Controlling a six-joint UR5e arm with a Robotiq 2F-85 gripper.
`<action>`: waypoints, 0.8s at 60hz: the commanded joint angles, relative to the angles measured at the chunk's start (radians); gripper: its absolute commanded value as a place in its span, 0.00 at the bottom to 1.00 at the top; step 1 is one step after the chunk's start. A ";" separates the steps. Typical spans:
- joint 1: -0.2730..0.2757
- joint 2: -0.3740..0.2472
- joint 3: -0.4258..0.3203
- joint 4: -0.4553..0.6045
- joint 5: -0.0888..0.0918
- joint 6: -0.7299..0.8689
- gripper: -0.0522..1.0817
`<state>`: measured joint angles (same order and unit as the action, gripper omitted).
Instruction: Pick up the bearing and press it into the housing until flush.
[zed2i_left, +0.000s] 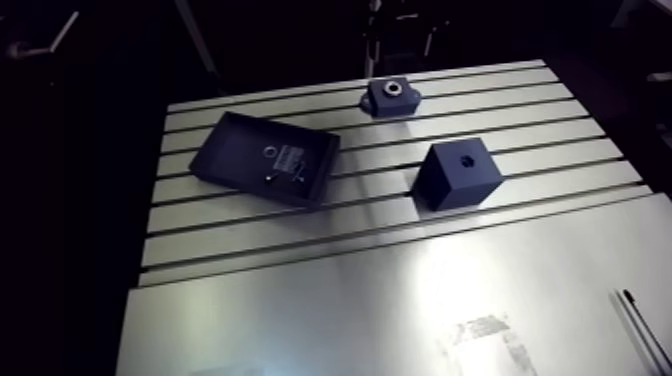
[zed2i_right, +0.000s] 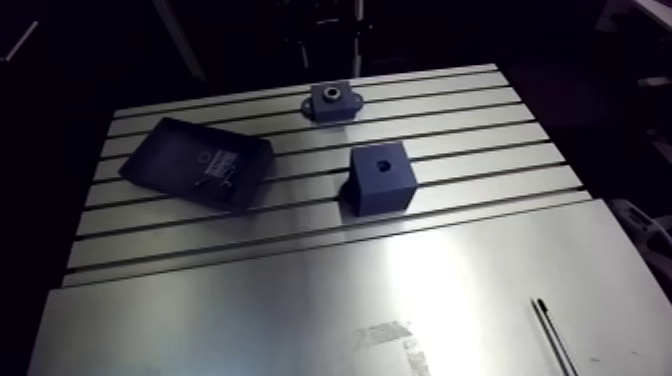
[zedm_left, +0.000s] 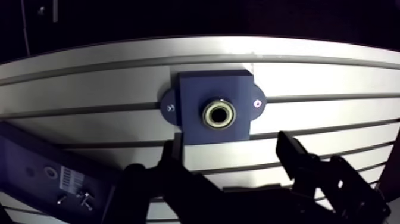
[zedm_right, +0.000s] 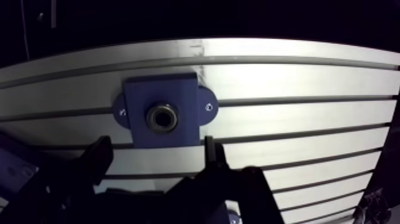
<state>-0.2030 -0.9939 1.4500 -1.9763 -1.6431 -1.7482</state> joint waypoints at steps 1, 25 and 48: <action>-0.005 -0.004 0.000 0.010 0.004 -0.026 1.00; -0.003 0.007 0.011 0.005 0.015 -0.030 1.00; -0.006 0.028 0.012 0.001 0.015 -0.048 1.00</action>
<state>-0.2072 -0.9765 1.4595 -1.9735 -1.6292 -1.7808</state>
